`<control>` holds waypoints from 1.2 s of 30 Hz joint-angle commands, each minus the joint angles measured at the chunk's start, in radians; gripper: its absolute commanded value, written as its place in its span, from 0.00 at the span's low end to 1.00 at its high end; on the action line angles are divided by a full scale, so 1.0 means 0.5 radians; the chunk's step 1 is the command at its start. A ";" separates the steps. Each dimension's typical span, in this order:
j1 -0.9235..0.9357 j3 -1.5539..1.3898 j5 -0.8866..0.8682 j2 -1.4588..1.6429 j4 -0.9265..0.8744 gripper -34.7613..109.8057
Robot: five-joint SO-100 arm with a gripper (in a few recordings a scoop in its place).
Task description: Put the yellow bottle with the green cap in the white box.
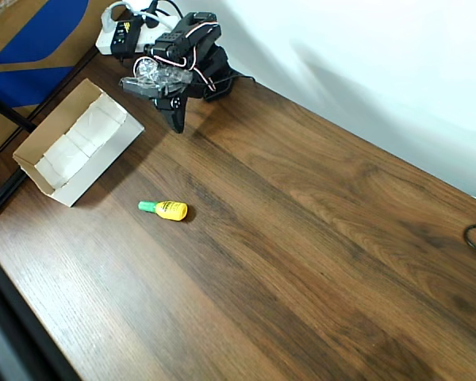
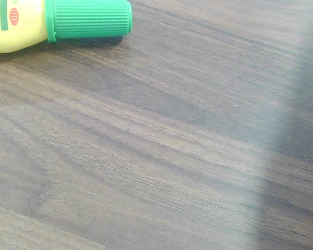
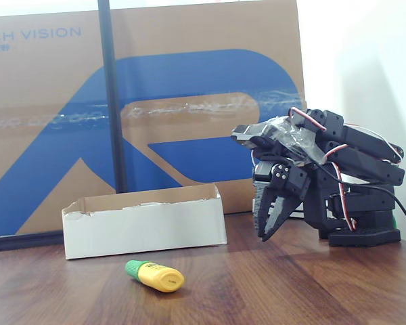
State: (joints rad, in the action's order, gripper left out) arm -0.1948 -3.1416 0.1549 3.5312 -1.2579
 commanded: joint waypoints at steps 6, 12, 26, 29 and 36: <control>0.086 -0.009 -0.117 0.074 -0.021 0.24; 0.086 0.052 -0.160 0.074 -0.040 0.24; 0.052 0.592 -0.172 -0.721 0.166 0.24; 0.055 0.709 -0.141 -0.828 0.172 0.24; 0.126 1.080 -0.052 -1.264 0.291 0.24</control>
State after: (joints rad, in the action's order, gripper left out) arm -0.1427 -2.7105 0.1120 2.9360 -1.1336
